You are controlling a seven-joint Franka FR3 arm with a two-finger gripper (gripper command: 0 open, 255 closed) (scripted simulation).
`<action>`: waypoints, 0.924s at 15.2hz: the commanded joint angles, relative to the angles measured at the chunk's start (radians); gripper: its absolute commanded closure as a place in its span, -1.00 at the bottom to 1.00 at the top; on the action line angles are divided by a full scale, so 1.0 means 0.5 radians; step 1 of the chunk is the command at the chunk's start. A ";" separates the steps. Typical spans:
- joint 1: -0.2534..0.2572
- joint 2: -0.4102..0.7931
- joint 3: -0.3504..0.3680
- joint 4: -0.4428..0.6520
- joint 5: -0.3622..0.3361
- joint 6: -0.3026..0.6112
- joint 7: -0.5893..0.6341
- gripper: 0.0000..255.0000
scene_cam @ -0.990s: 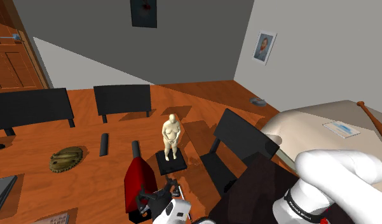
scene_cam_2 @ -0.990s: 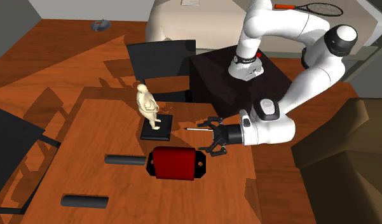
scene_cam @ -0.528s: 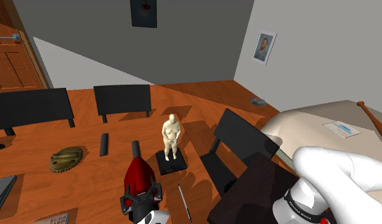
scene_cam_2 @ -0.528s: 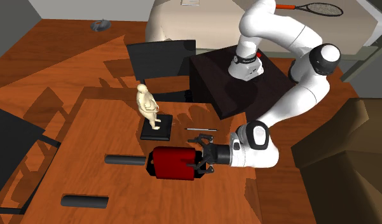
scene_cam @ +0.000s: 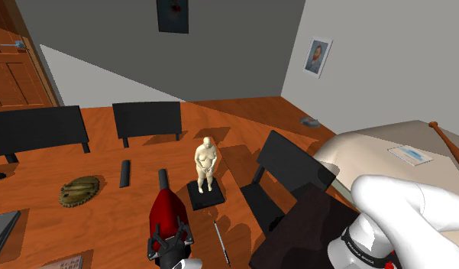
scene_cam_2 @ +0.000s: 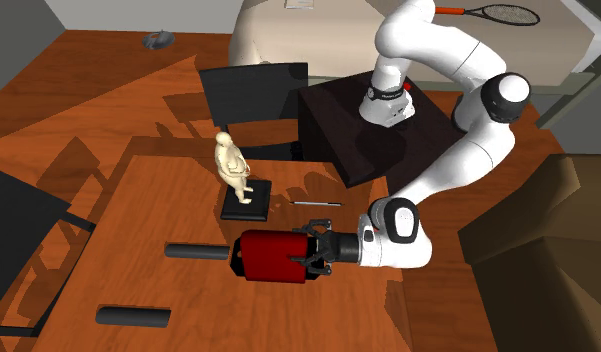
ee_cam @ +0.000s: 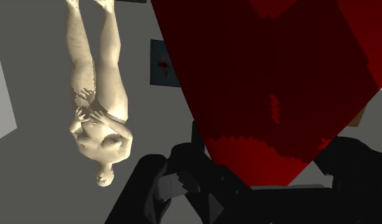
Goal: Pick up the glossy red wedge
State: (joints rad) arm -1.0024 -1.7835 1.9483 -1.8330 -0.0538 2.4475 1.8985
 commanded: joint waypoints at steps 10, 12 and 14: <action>0.004 0.014 -0.006 -0.013 -0.009 0.004 -0.006 1.00; 0.017 0.042 -0.027 -0.051 -0.017 0.021 -0.031 1.00; 0.030 0.069 -0.048 -0.088 -0.025 0.036 -0.055 1.00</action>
State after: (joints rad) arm -0.9910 -1.7570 1.9320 -1.8661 -0.0636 2.4610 1.8782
